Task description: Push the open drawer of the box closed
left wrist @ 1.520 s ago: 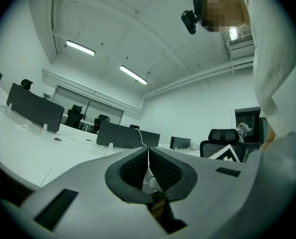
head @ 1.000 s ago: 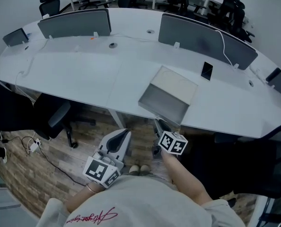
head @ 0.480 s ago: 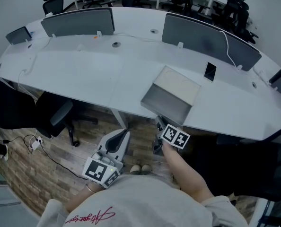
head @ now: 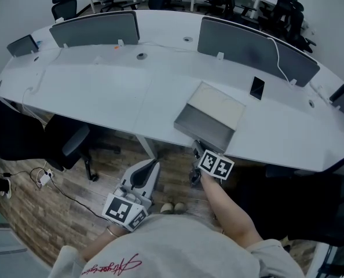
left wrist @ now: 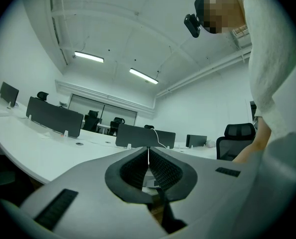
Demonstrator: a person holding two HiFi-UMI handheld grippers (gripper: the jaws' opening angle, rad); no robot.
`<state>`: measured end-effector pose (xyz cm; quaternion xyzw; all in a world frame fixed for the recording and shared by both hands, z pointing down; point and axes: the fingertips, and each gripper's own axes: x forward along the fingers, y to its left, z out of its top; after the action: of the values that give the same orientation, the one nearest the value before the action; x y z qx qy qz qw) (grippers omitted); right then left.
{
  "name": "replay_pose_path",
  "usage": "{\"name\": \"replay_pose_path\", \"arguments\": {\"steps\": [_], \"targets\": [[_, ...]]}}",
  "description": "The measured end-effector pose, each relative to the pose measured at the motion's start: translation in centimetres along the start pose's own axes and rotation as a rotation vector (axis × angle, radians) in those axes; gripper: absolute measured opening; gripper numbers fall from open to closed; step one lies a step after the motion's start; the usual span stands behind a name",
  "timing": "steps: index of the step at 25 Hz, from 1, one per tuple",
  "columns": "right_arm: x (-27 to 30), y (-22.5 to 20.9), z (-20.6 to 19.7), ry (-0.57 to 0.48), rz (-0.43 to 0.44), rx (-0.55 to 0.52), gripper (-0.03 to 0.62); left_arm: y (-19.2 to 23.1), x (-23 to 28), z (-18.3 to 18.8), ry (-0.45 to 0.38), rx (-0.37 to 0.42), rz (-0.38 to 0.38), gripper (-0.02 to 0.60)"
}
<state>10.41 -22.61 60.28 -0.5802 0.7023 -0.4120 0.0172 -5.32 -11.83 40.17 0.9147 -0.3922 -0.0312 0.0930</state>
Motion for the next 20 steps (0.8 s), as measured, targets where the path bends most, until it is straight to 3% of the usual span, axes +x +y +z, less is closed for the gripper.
{"name": "replay_pose_path", "arguments": {"steps": [20], "targets": [[1.9, -1.5, 3.0, -0.006, -0.026, -0.006, 0.072, 1.4, -0.7, 0.4, -0.013, -0.024, 0.052, 0.018]]}}
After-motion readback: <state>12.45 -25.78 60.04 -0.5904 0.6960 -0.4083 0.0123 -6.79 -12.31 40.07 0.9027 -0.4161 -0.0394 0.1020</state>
